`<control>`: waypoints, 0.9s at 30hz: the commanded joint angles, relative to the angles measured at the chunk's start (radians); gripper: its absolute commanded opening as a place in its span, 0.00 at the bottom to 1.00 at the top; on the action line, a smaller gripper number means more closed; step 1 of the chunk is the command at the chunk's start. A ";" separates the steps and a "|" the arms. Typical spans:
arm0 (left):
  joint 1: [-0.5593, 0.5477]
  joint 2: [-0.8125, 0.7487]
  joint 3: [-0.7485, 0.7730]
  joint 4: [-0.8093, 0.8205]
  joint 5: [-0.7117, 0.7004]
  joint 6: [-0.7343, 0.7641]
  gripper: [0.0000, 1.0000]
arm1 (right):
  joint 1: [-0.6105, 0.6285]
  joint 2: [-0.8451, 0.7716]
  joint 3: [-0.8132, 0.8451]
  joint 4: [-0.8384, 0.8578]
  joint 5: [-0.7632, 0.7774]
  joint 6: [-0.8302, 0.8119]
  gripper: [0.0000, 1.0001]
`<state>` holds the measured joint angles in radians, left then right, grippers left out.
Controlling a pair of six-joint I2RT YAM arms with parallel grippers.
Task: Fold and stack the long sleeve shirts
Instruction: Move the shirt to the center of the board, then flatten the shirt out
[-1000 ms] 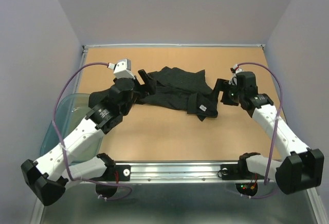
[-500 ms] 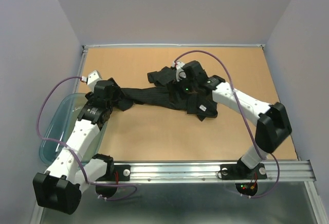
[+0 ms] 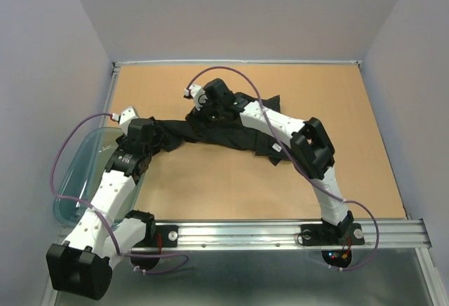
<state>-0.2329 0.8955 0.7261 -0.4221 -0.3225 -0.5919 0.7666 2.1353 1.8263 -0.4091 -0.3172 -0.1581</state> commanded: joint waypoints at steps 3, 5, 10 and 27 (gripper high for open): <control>0.020 -0.036 -0.030 -0.001 -0.004 0.000 0.92 | 0.076 0.153 0.192 0.049 -0.039 -0.069 0.90; 0.026 -0.033 -0.033 0.003 0.000 0.000 0.92 | 0.089 0.192 0.221 0.053 -0.013 -0.066 0.90; 0.032 -0.040 -0.048 0.014 0.013 0.000 0.92 | 0.096 0.279 0.275 0.076 0.085 -0.047 0.78; 0.044 -0.066 -0.053 0.043 0.022 0.000 0.92 | 0.076 -0.050 0.300 0.096 0.409 -0.120 0.01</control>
<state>-0.1944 0.8421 0.6777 -0.4076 -0.2985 -0.5922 0.8577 2.2681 2.0396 -0.3851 -0.0353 -0.2478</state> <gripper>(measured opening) 0.917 0.016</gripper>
